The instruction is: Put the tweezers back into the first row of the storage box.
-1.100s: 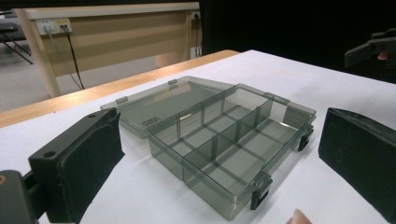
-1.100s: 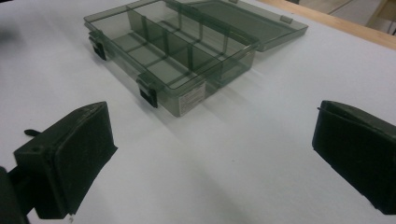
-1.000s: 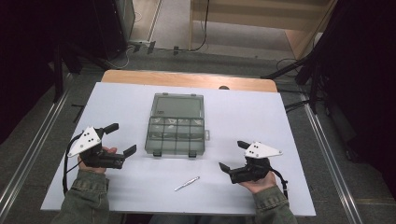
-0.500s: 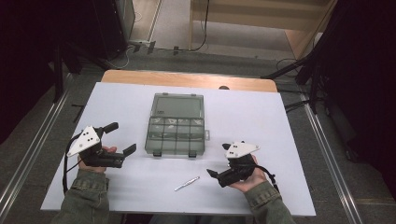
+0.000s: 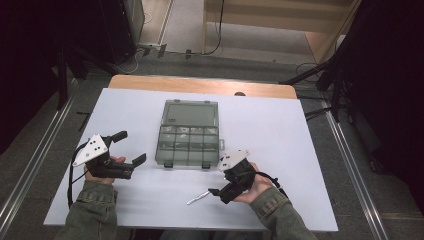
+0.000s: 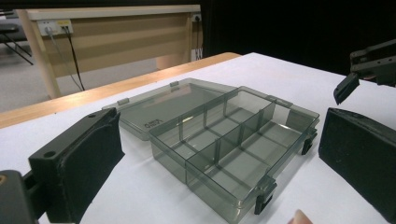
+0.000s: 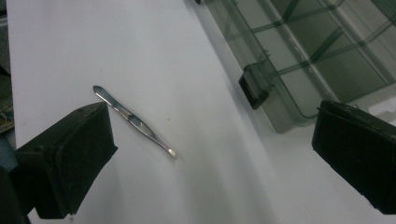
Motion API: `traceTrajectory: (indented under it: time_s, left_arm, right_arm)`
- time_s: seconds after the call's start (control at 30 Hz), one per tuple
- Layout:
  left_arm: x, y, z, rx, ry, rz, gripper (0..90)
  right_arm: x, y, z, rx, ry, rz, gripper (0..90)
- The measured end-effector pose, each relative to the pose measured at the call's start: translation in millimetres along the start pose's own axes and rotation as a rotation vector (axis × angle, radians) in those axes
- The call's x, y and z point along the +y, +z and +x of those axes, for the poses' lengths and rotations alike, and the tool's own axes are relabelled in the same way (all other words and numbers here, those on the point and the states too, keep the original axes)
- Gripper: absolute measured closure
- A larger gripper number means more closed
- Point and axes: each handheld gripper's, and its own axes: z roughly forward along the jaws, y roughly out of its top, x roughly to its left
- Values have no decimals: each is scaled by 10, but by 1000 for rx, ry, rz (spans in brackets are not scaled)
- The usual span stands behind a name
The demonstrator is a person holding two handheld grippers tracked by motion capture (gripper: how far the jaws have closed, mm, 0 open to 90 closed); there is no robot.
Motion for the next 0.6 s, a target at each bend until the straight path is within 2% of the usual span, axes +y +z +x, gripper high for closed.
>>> traceTrajectory:
  time_s: [0.13,0.2,0.23,0.27,0.3,0.37,0.43,0.6]
  left_arm:
    - [2,-3,6,3,1,-6,0]
    - [2,-4,12,4,-2,-7,0]
    - [2,-3,13,4,-2,-8,0]
    - [2,-3,12,5,-2,-9,0]
    - [2,-3,11,5,-4,-11,0]
    - [3,-4,12,7,-4,-14,0]
    - [3,-6,17,8,-4,-14,0]
    - [4,-5,21,4,-7,-19,0]
  right_arm:
    - [88,68,54,31,-32,68,9]
    - [120,106,82,33,-61,108,10]
    - [145,142,94,50,-92,138,27]
    - [145,142,94,50,-92,138,27]
    - [169,169,119,72,-100,168,39]
    - [183,183,134,79,-111,183,40]
    - [209,215,161,98,-161,212,83]
    - [280,324,248,96,-249,270,143]
